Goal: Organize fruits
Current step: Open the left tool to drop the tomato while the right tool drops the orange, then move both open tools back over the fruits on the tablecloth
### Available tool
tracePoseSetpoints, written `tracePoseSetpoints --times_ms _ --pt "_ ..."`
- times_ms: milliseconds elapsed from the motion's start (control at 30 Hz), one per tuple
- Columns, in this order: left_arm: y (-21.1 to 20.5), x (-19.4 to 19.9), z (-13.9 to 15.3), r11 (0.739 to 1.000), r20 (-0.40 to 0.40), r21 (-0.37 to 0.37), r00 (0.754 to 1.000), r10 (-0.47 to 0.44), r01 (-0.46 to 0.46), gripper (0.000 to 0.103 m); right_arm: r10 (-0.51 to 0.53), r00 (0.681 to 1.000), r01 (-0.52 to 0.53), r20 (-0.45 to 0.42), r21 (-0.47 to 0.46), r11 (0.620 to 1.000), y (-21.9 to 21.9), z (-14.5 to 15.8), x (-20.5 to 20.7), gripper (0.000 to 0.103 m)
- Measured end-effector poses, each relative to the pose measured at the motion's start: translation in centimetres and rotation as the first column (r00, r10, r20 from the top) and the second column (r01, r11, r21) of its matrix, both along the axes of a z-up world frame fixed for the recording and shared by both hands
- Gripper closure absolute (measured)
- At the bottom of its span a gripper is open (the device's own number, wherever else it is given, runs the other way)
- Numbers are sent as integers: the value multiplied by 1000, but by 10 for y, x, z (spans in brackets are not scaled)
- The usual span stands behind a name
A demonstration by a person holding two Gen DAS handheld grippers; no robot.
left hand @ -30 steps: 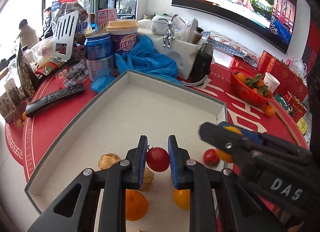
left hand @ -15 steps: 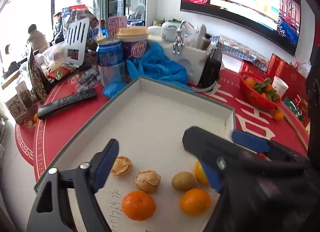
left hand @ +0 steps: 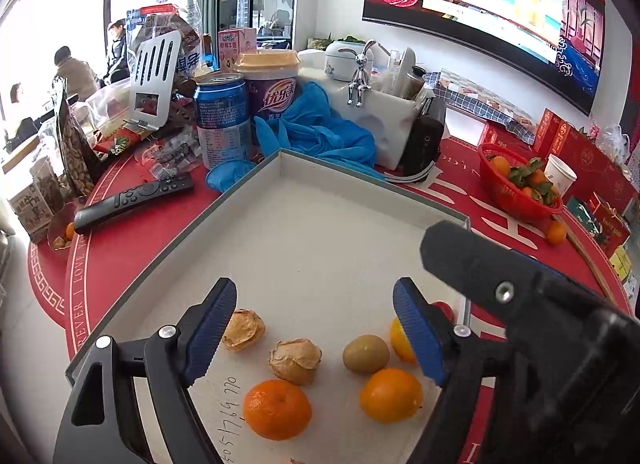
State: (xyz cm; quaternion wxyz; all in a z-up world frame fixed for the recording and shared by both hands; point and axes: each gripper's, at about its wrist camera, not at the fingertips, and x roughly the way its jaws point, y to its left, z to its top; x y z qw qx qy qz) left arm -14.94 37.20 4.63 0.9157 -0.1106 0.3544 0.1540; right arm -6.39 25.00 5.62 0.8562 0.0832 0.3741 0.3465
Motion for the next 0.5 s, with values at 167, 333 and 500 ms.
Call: tracePoseSetpoints --times_ms 167,333,500 --pt "-2 -2 1 1000 10 4 1000 -2 2 20 -39 999 40 -34 36 999 -13 0 4 0" --pt "-9 -5 6 999 39 -6 999 -38 38 20 -96 995 97 -37 37 995 -27 5 5 0" --pt "-21 -9 15 994 92 -27 990 -105 108 20 -142 989 143 -27 24 989 -42 13 6 0"
